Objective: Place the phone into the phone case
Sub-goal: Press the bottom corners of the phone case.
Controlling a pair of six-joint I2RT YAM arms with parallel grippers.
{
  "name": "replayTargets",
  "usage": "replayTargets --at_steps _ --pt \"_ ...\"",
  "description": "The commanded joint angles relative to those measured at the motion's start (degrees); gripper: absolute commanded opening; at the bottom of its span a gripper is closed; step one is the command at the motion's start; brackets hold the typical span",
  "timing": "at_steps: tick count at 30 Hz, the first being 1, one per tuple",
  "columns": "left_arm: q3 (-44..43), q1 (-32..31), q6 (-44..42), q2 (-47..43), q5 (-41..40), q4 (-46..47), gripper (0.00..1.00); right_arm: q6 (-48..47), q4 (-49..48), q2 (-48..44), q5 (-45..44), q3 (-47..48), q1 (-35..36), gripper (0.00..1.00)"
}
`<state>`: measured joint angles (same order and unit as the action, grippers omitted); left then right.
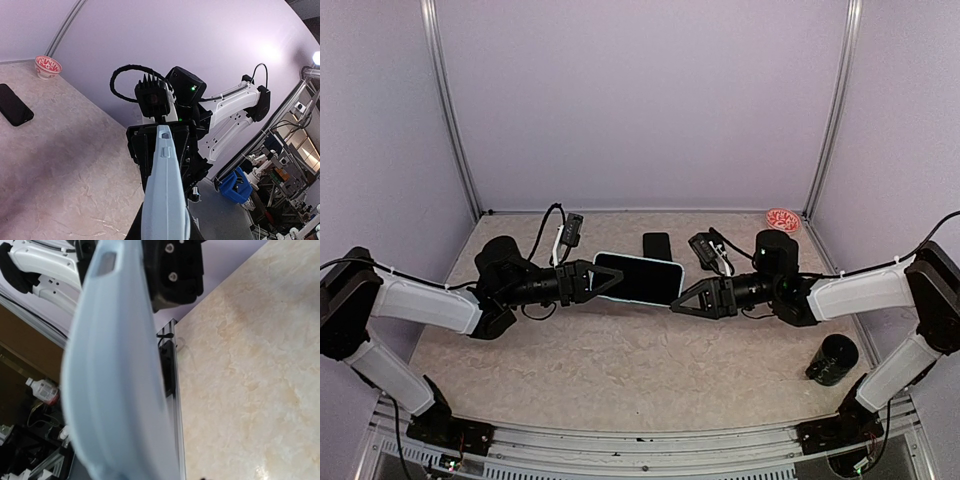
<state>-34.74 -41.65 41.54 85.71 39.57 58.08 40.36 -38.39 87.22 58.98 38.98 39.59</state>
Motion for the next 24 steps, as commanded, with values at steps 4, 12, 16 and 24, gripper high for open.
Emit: replayTargets --at_steps 4,12,16,24 --pt "-0.59 -0.4 -0.5 -1.51 -0.2 3.88 0.0 0.31 0.81 0.14 -1.85 2.82 0.53 0.32" --pt "-0.85 -0.46 -0.77 -1.77 -0.29 3.17 0.0 -0.48 2.49 0.05 -2.9 3.47 0.42 0.25" --pt "-0.94 -0.45 -0.93 -1.86 -0.4 2.74 0.0 -1.18 3.68 0.33 -2.96 3.85 0.49 0.11" --pt "-1.03 -0.45 -1.45 -2.36 -0.95 1.5 0.0 -8.55 14.07 -1.95 -10.54 5.32 0.48 0.0"
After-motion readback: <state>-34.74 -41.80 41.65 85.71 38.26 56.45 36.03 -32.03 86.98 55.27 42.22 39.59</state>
